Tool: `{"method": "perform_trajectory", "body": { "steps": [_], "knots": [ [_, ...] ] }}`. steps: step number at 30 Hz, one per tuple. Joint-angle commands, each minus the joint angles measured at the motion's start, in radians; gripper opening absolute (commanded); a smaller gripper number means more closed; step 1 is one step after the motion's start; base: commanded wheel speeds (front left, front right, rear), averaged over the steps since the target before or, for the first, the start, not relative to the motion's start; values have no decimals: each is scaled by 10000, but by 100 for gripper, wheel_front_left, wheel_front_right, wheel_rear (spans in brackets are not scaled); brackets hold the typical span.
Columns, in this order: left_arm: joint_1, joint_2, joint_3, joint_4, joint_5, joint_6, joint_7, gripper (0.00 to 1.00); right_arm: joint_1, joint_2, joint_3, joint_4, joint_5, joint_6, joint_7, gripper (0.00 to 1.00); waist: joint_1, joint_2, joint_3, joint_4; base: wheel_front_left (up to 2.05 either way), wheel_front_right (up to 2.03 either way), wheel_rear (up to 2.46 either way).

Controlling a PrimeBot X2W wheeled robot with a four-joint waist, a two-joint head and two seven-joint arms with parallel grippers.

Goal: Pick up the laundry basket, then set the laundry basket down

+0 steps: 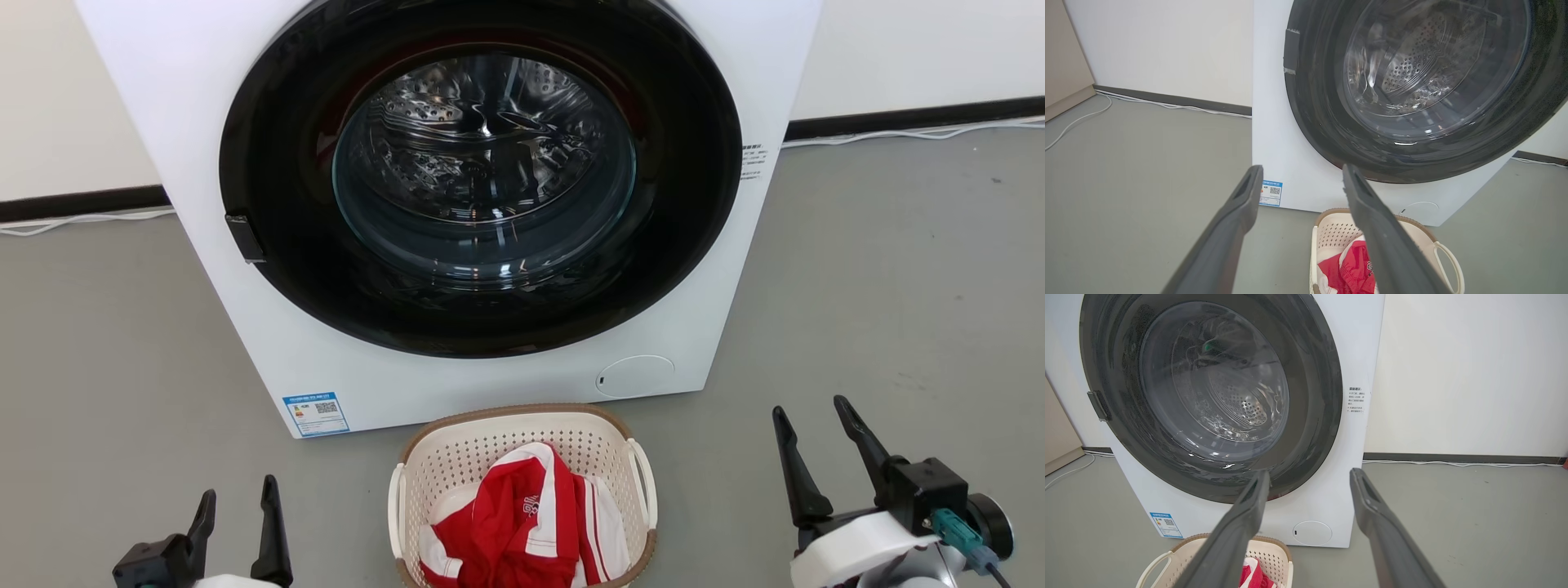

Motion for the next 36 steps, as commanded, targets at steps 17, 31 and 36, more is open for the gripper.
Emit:
{"method": "perform_trajectory", "body": {
  "steps": [17,31,36],
  "knots": [
    [258,-186,125,350,-898,-47,312,0,380,156,-131,315,1053,-5,293,0,18,-1,-51,32,0,0,0],
    [84,-160,63,178,-2456,-154,683,0,308,208,-238,143,2794,3,673,0,1,-1,1,105,0,0,0],
    [15,-150,53,125,-3009,-192,828,0,279,226,-284,86,3413,6,816,0,1,-1,11,131,0,0,0]
  ]
}}
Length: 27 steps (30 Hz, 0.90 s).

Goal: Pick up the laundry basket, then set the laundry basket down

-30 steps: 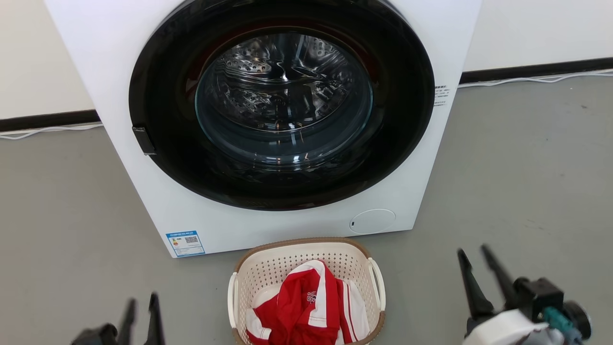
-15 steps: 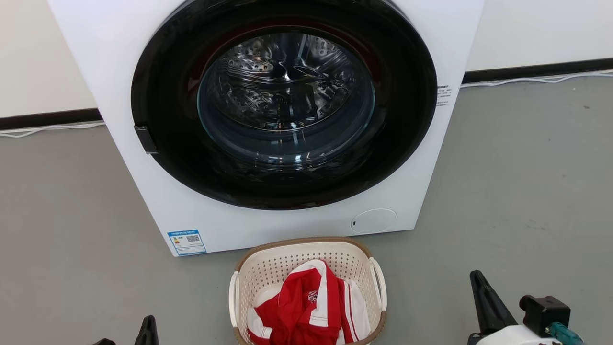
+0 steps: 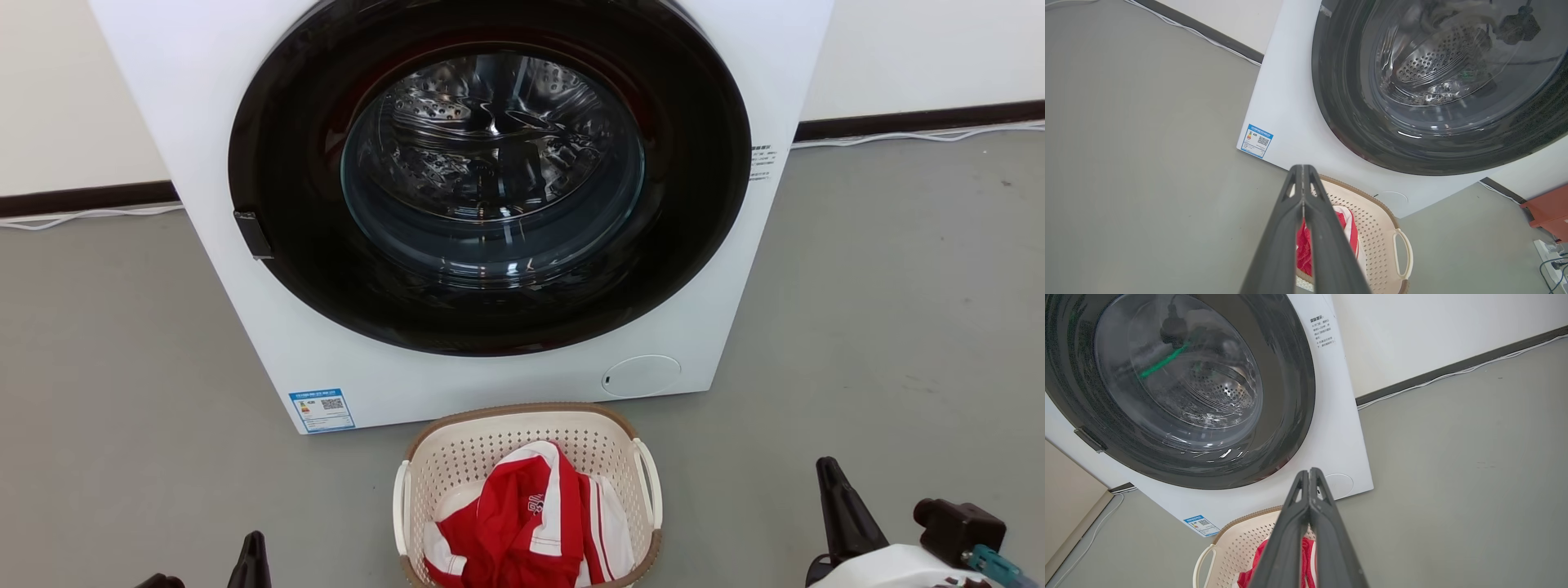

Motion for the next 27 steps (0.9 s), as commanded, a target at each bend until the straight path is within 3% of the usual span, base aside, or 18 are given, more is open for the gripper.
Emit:
{"method": "perform_trajectory", "body": {
  "steps": [1,27],
  "knots": [
    [-486,106,32,-322,-360,-111,112,0,-447,-37,-18,-350,406,16,82,0,-2,0,4,11,0,0,0],
    [-837,153,-3,-578,-3118,-302,846,0,-597,55,-257,-626,3497,30,806,0,-2,0,53,141,0,0,0]
  ]
}}
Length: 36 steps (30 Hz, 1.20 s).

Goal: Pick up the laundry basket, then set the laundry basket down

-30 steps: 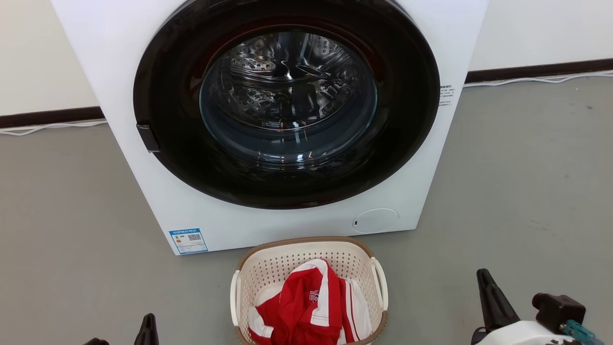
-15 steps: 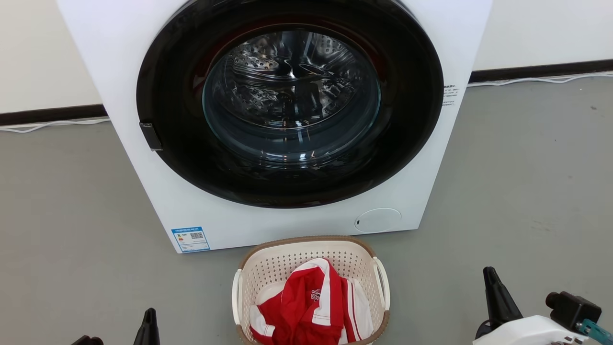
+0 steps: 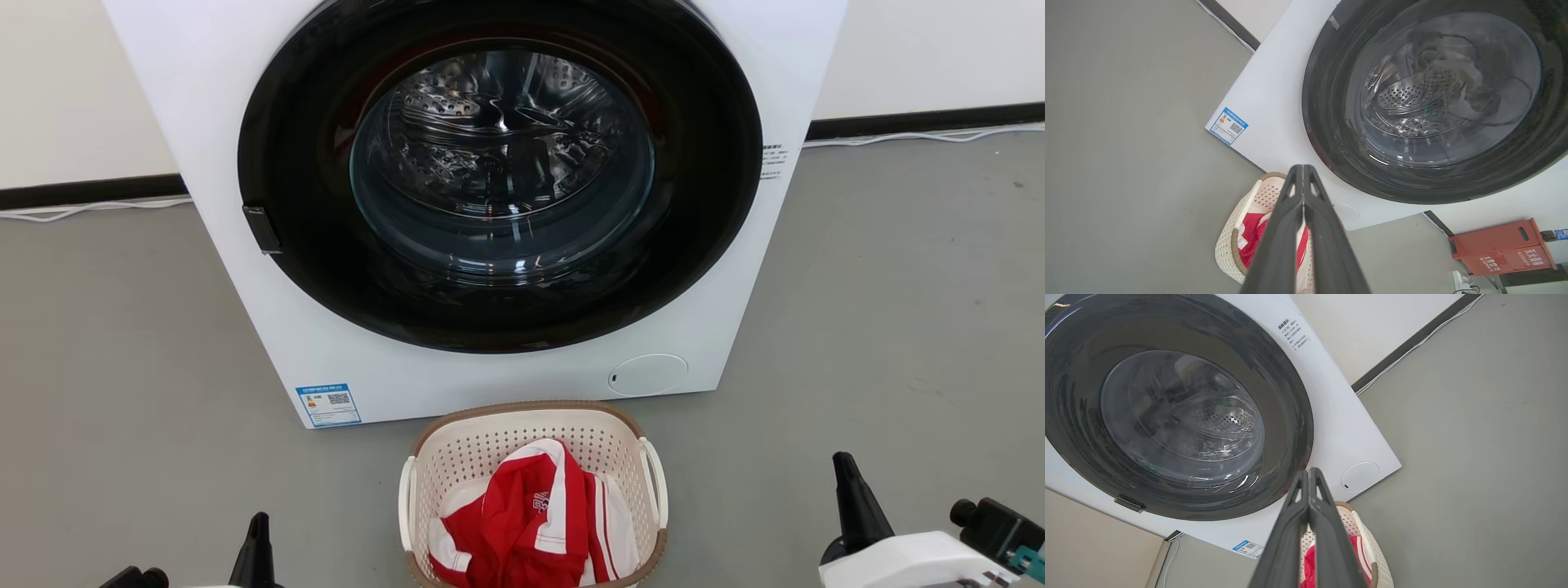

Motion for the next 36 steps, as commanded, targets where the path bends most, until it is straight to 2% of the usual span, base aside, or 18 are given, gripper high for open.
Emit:
{"method": "perform_trajectory", "body": {
  "steps": [1,36],
  "knots": [
    [-581,103,84,-316,-266,-128,34,0,-562,-51,39,-348,324,31,95,0,0,0,2,7,0,0,0],
    [-1059,166,39,-661,-4010,-386,1032,0,-767,73,-286,-721,4521,50,1078,0,0,0,69,183,0,0,0]
  ]
}}
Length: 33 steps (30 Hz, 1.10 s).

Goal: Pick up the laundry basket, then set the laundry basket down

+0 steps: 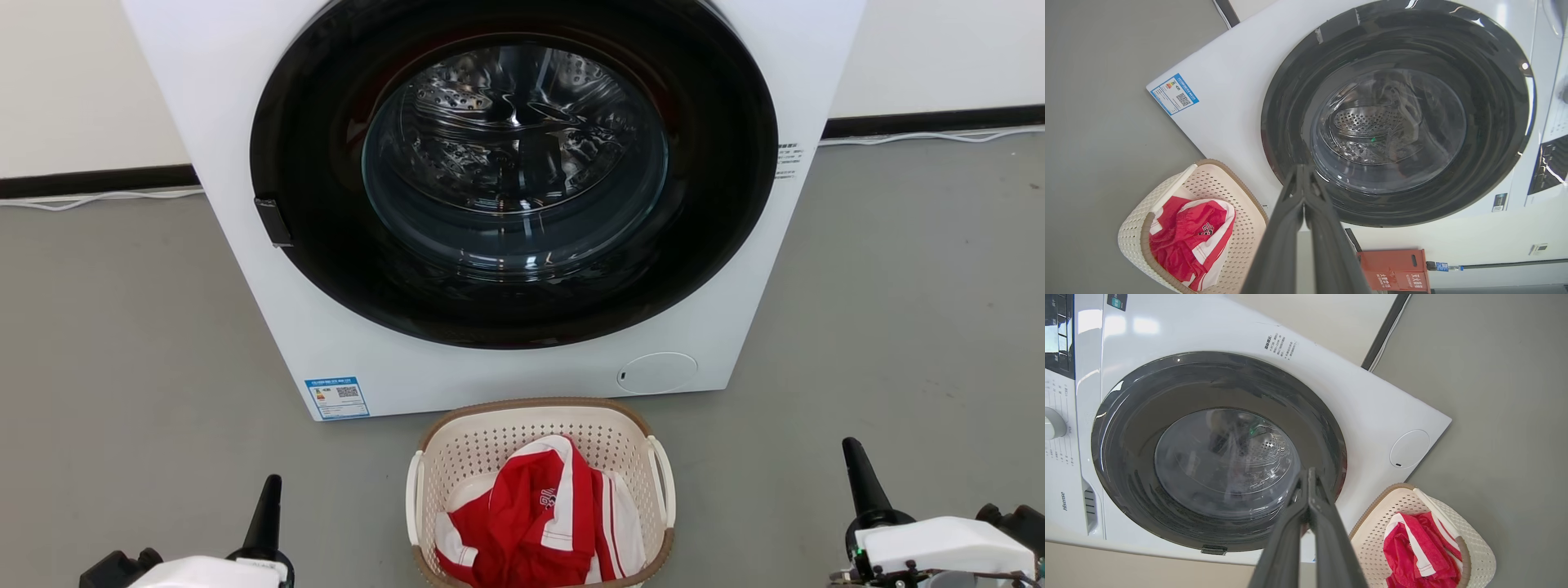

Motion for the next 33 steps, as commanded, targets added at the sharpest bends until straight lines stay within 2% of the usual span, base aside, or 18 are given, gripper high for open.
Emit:
{"method": "perform_trajectory", "body": {
  "steps": [1,33],
  "knots": [
    [-630,114,185,-330,-227,-104,69,0,-586,-71,127,-345,248,51,85,0,-1,0,2,3,0,0,0],
    [-1093,176,139,-665,-3862,-356,1037,0,-784,50,-186,-708,4322,70,1038,0,0,0,66,174,0,0,0]
  ]
}}
